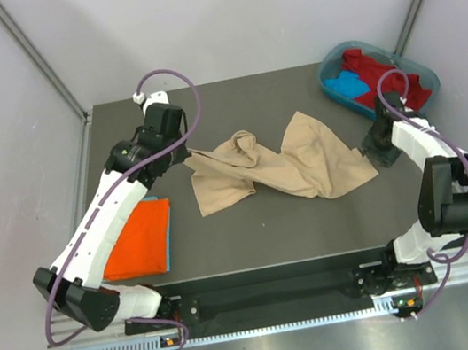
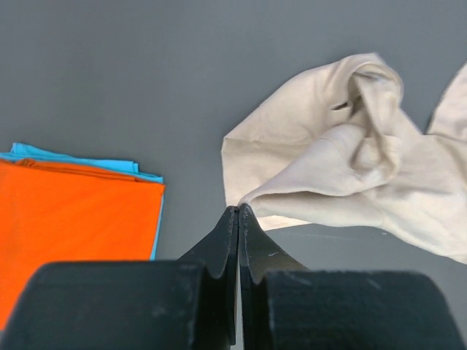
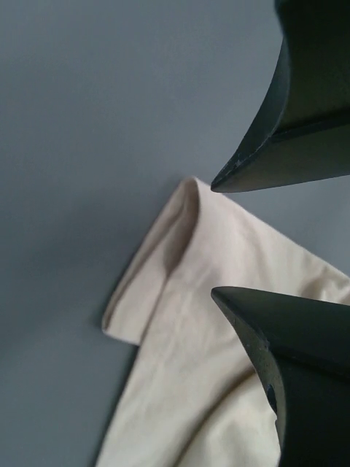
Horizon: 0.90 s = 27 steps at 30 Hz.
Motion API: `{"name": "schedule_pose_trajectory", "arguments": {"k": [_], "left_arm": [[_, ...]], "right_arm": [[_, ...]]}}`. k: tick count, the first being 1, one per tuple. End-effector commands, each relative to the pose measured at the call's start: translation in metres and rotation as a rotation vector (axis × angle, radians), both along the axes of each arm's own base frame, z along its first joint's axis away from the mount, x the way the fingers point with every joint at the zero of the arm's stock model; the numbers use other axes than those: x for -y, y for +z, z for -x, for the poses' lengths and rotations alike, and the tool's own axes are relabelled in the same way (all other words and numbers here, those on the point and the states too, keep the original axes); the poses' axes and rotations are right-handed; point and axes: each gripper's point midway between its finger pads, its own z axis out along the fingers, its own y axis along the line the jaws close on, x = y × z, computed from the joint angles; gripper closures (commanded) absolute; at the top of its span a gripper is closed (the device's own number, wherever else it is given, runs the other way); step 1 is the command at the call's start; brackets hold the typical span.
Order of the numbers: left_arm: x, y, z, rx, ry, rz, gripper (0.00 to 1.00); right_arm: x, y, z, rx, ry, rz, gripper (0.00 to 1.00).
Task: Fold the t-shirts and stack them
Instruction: Flatten the tshirt out
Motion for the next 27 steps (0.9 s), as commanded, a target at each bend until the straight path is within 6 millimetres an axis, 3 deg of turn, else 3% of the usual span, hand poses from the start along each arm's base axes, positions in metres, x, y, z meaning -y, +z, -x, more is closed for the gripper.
{"name": "schedule_pose_trajectory", "arguments": {"k": [1, 6, 10, 13, 14, 17, 20, 21, 27], "left_arm": [[-0.001, 0.039, 0.007, 0.091, -0.021, 0.067, 1.00], [0.002, 0.028, 0.010, 0.067, -0.041, 0.069, 1.00], [0.006, 0.027, 0.011, 0.068, -0.064, 0.086, 1.00], [0.004, 0.025, 0.014, 0.060, -0.065, 0.071, 1.00], [0.002, 0.024, 0.015, 0.060, -0.065, 0.066, 1.00], [0.004, 0.018, 0.019, 0.050, -0.093, 0.069, 1.00], [0.010, 0.013, 0.023, 0.049, -0.131, 0.095, 1.00], [0.011, 0.011, 0.024, 0.044, -0.134, 0.098, 1.00], [0.011, 0.000, 0.030, 0.025, -0.150, 0.096, 1.00]], "right_arm": [[0.007, 0.004, 0.005, 0.020, -0.002, 0.022, 0.46], [0.004, -0.013, 0.033, 0.002, -0.062, 0.005, 0.46], [0.004, -0.011, 0.031, 0.056, -0.063, 0.003, 0.45], [0.012, 0.001, 0.021, 0.073, -0.070, 0.025, 0.45], [0.015, 0.015, 0.009, 0.102, -0.079, 0.032, 0.45], [0.018, 0.017, 0.010, 0.020, -0.149, 0.024, 0.44], [0.018, 0.031, -0.009, -0.026, -0.203, 0.010, 0.48], [0.018, 0.022, -0.005, -0.089, -0.221, 0.009, 0.51], [0.016, 0.015, -0.031, -0.138, -0.266, -0.023, 0.55]]}}
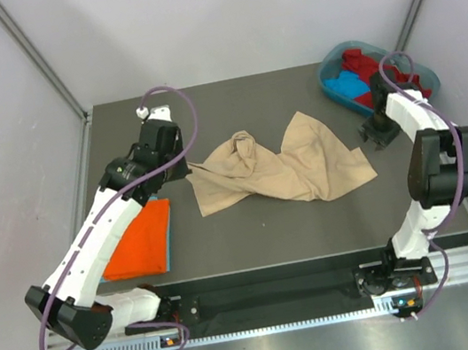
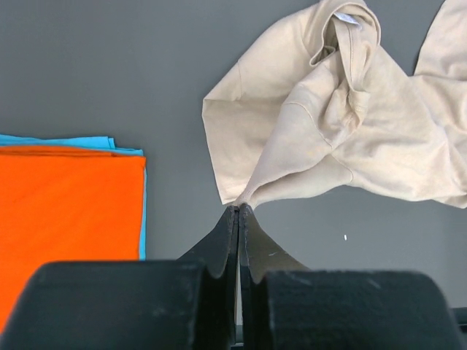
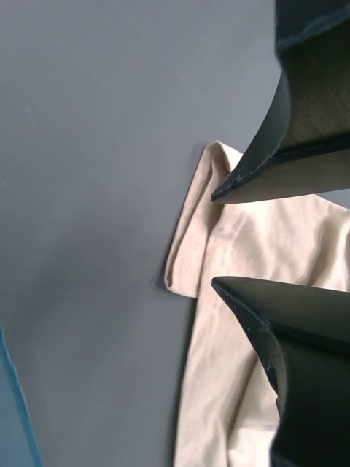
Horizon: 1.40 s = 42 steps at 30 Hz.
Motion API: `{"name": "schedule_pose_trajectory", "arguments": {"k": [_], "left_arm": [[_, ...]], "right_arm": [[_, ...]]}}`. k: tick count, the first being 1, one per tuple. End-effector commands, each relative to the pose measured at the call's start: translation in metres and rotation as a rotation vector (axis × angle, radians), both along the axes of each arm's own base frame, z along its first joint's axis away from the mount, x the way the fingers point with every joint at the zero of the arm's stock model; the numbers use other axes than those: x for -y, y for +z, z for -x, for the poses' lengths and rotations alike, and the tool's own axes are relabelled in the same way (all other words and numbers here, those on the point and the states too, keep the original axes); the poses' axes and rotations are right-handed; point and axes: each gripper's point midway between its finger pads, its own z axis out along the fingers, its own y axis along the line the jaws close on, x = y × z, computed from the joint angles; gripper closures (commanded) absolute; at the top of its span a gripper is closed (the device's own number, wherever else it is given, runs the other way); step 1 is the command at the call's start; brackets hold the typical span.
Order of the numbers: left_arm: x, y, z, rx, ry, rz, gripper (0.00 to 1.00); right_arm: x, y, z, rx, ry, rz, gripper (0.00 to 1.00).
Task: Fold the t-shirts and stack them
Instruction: Flatten the tshirt out
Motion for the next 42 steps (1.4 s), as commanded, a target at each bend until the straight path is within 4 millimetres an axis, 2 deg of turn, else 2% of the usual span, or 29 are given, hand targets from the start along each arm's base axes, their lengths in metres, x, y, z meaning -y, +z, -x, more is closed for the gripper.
{"name": "schedule_pose_trajectory", "arguments": {"k": [1, 5, 11, 14, 18, 22, 24, 25, 26, 28, 32, 33, 35, 36, 38, 39, 42], "left_arm": [[0.005, 0.015, -0.003, 0.067, -0.028, 0.040, 1.00], [0.004, 0.011, -0.001, 0.061, -0.038, 0.032, 1.00], [0.001, 0.013, 0.003, 0.071, -0.047, 0.026, 1.00], [-0.001, 0.014, 0.004, 0.075, -0.047, 0.023, 1.00], [-0.003, 0.015, 0.007, 0.080, -0.046, 0.023, 1.00], [-0.002, 0.017, 0.007, 0.083, -0.045, 0.028, 1.00], [-0.002, 0.016, 0.007, 0.082, -0.046, 0.031, 1.00], [-0.001, 0.017, 0.006, 0.082, -0.045, 0.032, 1.00], [-0.001, 0.017, 0.006, 0.084, -0.043, 0.033, 1.00], [-0.002, 0.018, 0.006, 0.087, -0.040, 0.034, 1.00], [-0.005, 0.031, 0.003, 0.115, -0.016, 0.034, 1.00], [-0.007, 0.035, 0.002, 0.123, -0.008, 0.029, 1.00], [-0.014, 0.052, -0.001, 0.166, 0.021, 0.019, 1.00], [-0.016, 0.057, -0.001, 0.178, 0.030, 0.016, 1.00], [-0.021, 0.072, -0.002, 0.211, 0.048, 0.015, 1.00], [-0.021, 0.076, -0.002, 0.219, 0.051, 0.018, 1.00], [-0.022, 0.085, 0.000, 0.232, 0.052, 0.029, 1.00]], "right_arm": [[0.000, 0.000, 0.002, -0.062, -0.071, -0.017, 0.55], [-0.007, 0.000, -0.015, -0.060, -0.080, -0.030, 0.56], [-0.020, -0.014, -0.030, -0.083, -0.065, -0.017, 0.57], [-0.022, -0.025, -0.033, -0.100, -0.059, -0.006, 0.57], [-0.021, -0.043, -0.029, -0.146, -0.060, 0.004, 0.57], [-0.017, -0.051, -0.022, -0.167, -0.064, 0.040, 0.58], [-0.013, -0.054, -0.021, -0.173, -0.056, 0.062, 0.65], [-0.009, -0.054, -0.021, -0.173, -0.057, 0.084, 0.78], [-0.005, -0.052, -0.022, -0.168, -0.051, 0.101, 0.98], [-0.004, -0.050, -0.026, -0.155, -0.037, 0.109, 1.00], [0.004, -0.020, -0.036, -0.101, 0.010, 0.160, 1.00], [0.012, 0.001, -0.035, -0.074, 0.009, 0.205, 1.00], [0.019, 0.026, -0.031, -0.045, 0.018, 0.250, 1.00], [0.022, 0.052, -0.029, 0.014, 0.013, 0.271, 1.00], [0.026, 0.075, -0.024, 0.061, 0.028, 0.302, 1.00], [0.028, 0.096, -0.020, 0.114, 0.025, 0.315, 1.00], [0.030, 0.119, -0.007, 0.167, 0.026, 0.335, 1.00]]}}
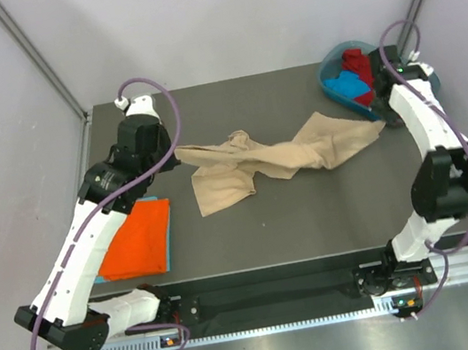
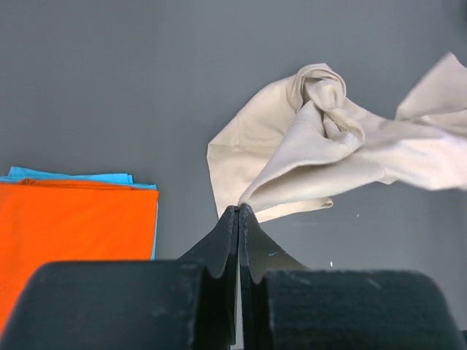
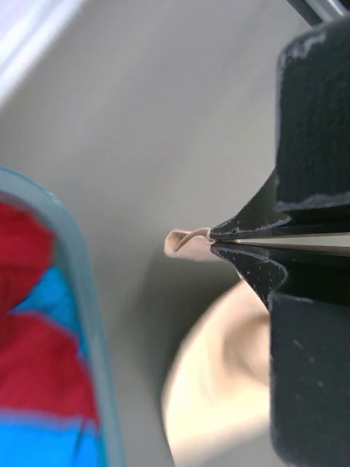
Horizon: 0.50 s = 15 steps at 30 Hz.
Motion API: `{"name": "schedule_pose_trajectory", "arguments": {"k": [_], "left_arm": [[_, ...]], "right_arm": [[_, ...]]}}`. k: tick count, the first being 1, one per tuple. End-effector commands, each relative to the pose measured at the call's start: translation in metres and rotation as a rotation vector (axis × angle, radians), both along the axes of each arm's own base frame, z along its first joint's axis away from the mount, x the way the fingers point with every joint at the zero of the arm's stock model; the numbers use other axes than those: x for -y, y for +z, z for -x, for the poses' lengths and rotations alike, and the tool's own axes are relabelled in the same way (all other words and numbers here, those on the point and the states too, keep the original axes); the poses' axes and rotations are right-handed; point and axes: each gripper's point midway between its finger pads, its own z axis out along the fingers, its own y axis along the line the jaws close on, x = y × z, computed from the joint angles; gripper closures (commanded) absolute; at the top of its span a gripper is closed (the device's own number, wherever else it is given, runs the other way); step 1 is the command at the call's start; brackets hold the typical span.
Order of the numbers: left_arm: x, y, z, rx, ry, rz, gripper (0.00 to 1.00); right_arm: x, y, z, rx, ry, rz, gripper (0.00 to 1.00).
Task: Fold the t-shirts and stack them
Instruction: Flatten the tshirt out
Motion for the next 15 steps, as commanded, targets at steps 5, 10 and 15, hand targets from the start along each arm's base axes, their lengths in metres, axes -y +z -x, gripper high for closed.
{"name": "schedule_pose_trajectory", "arguments": {"k": [5, 10, 15], "left_arm": [[-0.012, 0.030, 0.004, 0.082, 0.037, 0.018, 1.00], [-0.013, 0.027, 0.010, 0.074, 0.027, 0.025, 1.00], [0.004, 0.007, 0.022, 0.008, -0.053, 0.087, 1.00]], "right_arm": [[0.010, 0.065, 0.018, 0.131, 0.032, 0.094, 1.00], [0.003, 0.067, 0.015, 0.147, 0.060, 0.060, 1.00], [-0.006, 0.036, 0.030, 0.023, 0.126, 0.014, 1.00]]}}
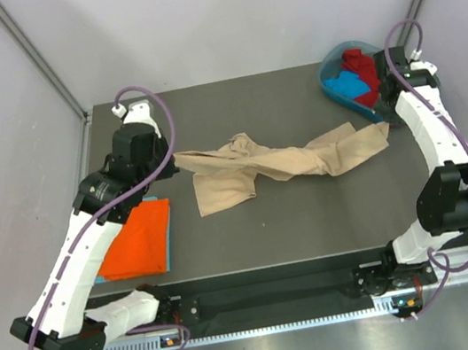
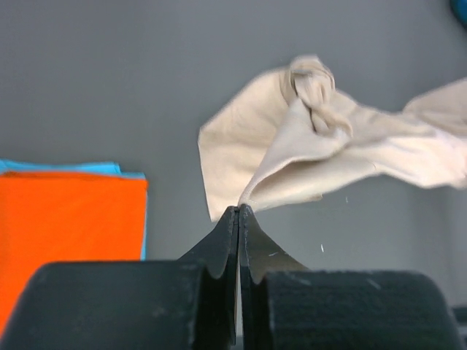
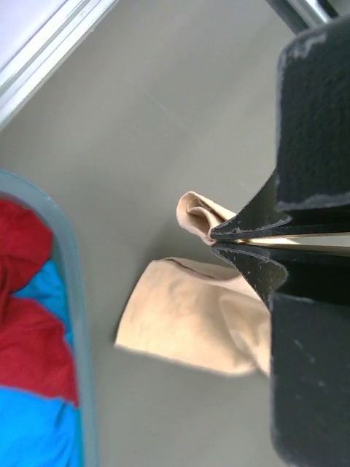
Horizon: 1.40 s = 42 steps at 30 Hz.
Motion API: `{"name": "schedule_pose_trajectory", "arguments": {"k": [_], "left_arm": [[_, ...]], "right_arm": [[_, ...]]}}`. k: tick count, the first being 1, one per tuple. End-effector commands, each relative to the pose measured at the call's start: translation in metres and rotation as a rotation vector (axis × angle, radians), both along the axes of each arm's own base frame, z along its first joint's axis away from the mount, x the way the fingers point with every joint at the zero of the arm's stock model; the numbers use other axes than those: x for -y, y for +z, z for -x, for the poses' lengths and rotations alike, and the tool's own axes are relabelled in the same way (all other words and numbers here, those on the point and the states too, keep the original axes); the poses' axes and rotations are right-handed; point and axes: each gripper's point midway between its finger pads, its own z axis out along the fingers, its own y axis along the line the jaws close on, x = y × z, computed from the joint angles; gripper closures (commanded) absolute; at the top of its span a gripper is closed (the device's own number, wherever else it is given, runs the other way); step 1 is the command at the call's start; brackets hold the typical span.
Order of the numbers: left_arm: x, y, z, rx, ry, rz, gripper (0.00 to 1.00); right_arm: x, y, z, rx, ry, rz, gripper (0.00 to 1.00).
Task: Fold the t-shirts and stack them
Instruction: Flatten the tshirt out
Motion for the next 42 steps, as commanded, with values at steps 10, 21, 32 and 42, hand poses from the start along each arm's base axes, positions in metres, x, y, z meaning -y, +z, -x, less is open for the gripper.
{"name": "schedule_pose_trajectory", "arguments": {"k": [10, 21, 32, 42], "left_arm": [[0.012, -0.107, 0.076, -0.305, -0.137, 0.106, 1.00], [0.024, -0.132, 0.085, -0.340, -0.167, 0.179, 1.00], [0.025, -0.126, 0.085, -0.316, -0.194, 0.178, 1.00], [0.024, -0.123, 0.083, -0.300, -0.191, 0.174, 1.00]], "right_arm": [[-0.007, -0.051, 0.032, -0.131, 0.140, -0.023, 0.63], [-0.063, -0.088, -0.093, -0.162, 0.378, 0.067, 0.52], [-0.059, -0.130, -0.138, -0.171, 0.255, 0.094, 0.53], [-0.053, -0.156, -0.135, -0.218, 0.185, 0.118, 0.52]]}}
